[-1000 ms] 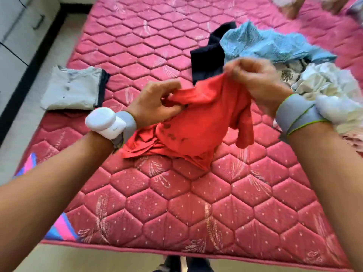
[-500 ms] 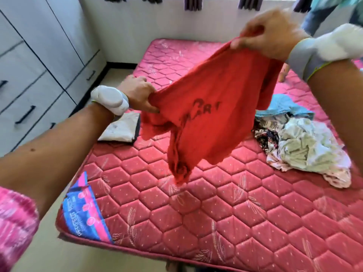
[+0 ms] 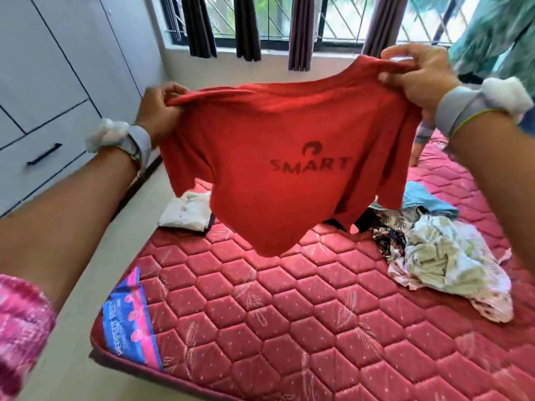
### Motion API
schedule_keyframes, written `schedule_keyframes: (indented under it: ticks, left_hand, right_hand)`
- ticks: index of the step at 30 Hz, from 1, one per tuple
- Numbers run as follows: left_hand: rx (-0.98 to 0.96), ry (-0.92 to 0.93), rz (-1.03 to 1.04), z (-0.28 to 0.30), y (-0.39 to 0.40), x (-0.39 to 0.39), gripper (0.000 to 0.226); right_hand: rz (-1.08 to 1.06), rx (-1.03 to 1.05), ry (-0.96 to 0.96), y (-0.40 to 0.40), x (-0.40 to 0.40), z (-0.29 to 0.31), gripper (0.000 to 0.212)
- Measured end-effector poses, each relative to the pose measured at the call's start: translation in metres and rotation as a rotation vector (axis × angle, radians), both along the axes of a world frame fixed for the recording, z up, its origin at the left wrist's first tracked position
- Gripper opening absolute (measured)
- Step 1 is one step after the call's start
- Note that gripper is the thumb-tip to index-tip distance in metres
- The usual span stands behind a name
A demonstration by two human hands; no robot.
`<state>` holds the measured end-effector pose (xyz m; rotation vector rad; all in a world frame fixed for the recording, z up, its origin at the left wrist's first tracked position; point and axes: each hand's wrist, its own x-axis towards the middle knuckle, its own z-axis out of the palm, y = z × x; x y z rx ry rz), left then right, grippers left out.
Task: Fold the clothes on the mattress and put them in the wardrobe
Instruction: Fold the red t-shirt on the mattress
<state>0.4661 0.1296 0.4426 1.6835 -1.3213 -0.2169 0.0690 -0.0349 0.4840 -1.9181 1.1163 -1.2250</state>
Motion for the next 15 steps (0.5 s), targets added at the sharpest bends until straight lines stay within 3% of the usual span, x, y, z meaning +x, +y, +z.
schedule_keyframes:
  ticks: [1, 4, 7, 9, 12, 15]
  left_hand:
    - [-0.002, -0.003, 0.018, 0.007, 0.002, -0.001, 0.026]
    - [0.063, -0.064, 0.052, 0.022, 0.008, -0.009, 0.014]
    - [0.149, -0.263, 0.066, 0.030, 0.016, -0.028, 0.034]
    - [0.196, -0.388, 0.066, 0.034, 0.019, -0.047, 0.039]
    - [0.268, -0.388, 0.054, 0.035, 0.008, -0.069, 0.040]
    - [0.282, -0.059, 0.065, 0.027, -0.012, -0.082, 0.042]
  right_hand:
    - [-0.022, 0.002, 0.026, -0.004, 0.000, 0.002, 0.023]
    - [-0.090, -0.062, 0.223, -0.005, -0.001, 0.008, 0.057]
    - [-0.274, -0.122, 0.469, 0.000, 0.004, 0.006, 0.044]
    - [-0.317, -0.117, 0.403, 0.002, 0.022, 0.005, 0.035]
    - [0.063, 0.040, 0.001, 0.000, 0.059, -0.003, 0.016]
    - [0.377, 0.038, 0.056, 0.030, 0.100, -0.039, 0.043]
